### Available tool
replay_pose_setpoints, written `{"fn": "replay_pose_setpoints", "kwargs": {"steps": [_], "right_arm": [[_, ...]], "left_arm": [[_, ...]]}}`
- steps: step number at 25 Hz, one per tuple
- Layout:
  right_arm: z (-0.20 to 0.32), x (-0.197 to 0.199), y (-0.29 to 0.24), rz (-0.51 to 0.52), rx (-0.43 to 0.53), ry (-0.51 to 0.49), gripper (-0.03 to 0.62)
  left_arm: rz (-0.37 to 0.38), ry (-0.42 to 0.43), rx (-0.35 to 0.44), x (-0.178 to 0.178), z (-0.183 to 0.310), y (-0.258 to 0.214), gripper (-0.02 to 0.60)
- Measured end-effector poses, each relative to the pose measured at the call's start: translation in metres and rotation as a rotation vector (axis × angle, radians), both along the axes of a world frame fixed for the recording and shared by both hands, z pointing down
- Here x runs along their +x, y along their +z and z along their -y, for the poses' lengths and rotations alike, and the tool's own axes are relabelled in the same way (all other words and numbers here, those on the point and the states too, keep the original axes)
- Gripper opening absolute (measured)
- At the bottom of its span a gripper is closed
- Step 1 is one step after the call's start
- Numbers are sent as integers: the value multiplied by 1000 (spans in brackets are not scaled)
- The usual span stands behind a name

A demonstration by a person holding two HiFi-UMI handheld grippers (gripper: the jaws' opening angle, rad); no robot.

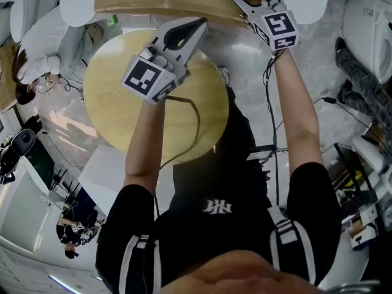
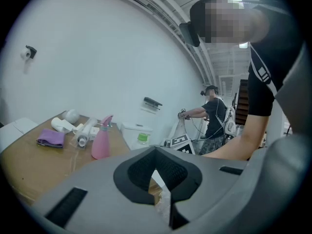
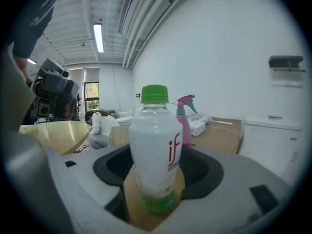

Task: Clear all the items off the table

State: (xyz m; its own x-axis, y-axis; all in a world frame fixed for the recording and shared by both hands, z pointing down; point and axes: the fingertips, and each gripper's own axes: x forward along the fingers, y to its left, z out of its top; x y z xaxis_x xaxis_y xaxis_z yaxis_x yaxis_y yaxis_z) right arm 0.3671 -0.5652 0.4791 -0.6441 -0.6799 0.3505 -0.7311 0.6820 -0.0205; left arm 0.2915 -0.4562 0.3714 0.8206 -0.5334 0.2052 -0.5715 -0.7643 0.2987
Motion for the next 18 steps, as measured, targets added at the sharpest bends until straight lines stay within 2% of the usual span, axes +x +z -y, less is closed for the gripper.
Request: {"fn": "replay_pose_setpoints", "kwargs": {"steps": [5, 7, 13, 16, 18], "right_arm": [[0, 3, -2, -7, 20, 12, 308], [0, 5, -10, 12, 45, 17, 358], [-10, 13, -42, 19, 74, 28, 358], [-41, 24, -63, 40, 67, 71, 262], [-70, 27, -87, 62, 73, 91, 143]], "left_arm": [[2, -10, -1, -4, -3, -2, 12], [0, -15, 4, -4, -4, -5, 12], [-24, -40, 12, -8, -7, -21, 12], [-63, -45, 21, -11, -17, -45, 12], [-89, -41, 42, -13, -29, -70, 12]]}}
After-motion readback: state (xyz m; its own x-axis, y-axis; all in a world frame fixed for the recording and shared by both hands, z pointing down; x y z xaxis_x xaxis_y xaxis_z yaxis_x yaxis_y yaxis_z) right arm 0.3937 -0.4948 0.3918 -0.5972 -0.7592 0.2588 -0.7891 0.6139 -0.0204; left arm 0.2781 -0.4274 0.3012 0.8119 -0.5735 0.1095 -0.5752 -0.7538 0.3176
